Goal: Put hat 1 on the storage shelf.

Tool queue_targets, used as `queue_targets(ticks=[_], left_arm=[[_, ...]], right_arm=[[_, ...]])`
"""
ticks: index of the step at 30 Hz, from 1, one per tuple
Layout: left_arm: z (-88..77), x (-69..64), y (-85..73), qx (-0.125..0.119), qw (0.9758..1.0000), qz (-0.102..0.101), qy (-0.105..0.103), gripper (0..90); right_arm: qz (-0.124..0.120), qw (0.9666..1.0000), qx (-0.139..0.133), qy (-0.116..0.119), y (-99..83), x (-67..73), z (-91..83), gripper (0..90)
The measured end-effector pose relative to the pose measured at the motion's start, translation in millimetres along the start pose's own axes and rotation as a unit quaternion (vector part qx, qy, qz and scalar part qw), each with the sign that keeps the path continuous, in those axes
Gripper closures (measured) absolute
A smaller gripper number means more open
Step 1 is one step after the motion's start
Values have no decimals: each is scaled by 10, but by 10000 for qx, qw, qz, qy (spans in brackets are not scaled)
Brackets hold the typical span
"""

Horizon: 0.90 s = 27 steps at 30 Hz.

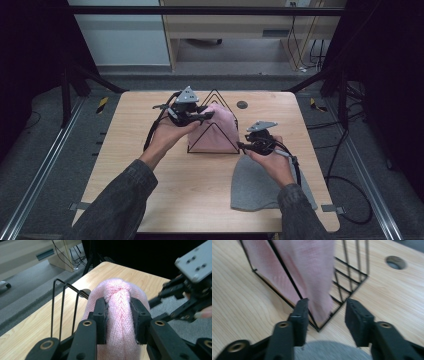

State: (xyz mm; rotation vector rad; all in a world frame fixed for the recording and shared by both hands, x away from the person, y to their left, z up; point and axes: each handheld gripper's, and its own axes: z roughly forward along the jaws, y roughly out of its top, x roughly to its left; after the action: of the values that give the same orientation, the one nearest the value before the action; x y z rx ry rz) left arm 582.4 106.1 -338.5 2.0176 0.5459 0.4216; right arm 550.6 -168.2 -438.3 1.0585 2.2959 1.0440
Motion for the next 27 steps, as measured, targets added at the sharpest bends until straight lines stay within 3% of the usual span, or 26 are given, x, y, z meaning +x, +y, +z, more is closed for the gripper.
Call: queue_targets(ticks=[1,5,12,14,19,22,23,24,26,27], left_arm=[[1,-2,-11,11,10000,-21,10,691],[2,-3,-35,17,10000,-88,-12,688],[-7,-27,-56,85,9999,-119,-24,668],[-36,-45,-42,-8,9998,-210,-18,541],[-111,-92,-14,2,9999,-172,-9,357],[-190,-120,-28,9,9995,-299,-74,265],[-236,-129,-49,-13,9993,-361,-97,265],[-302,-142,-93,-13,9990,-429,-109,202],[-345,-146,-128,25,9990,-426,-108,149],[-417,-153,-226,53,9989,-468,-82,129]], right_arm=[[40,9999,-4,-115,-37,-27,-78,445],[153,9993,16,-353,-155,-117,-231,389],[365,9977,101,-569,-302,-283,-340,348],[462,9970,125,-613,-346,-341,-381,324],[591,9952,291,-717,-411,-441,-430,266],[683,9941,386,-754,-442,-497,-446,245],[716,9937,432,-753,-456,-528,-455,232],[769,9929,502,-756,-486,-591,-477,213],[833,9923,508,-760,-501,-620,-490,214],[897,9910,583,-800,-535,-683,-520,237]])
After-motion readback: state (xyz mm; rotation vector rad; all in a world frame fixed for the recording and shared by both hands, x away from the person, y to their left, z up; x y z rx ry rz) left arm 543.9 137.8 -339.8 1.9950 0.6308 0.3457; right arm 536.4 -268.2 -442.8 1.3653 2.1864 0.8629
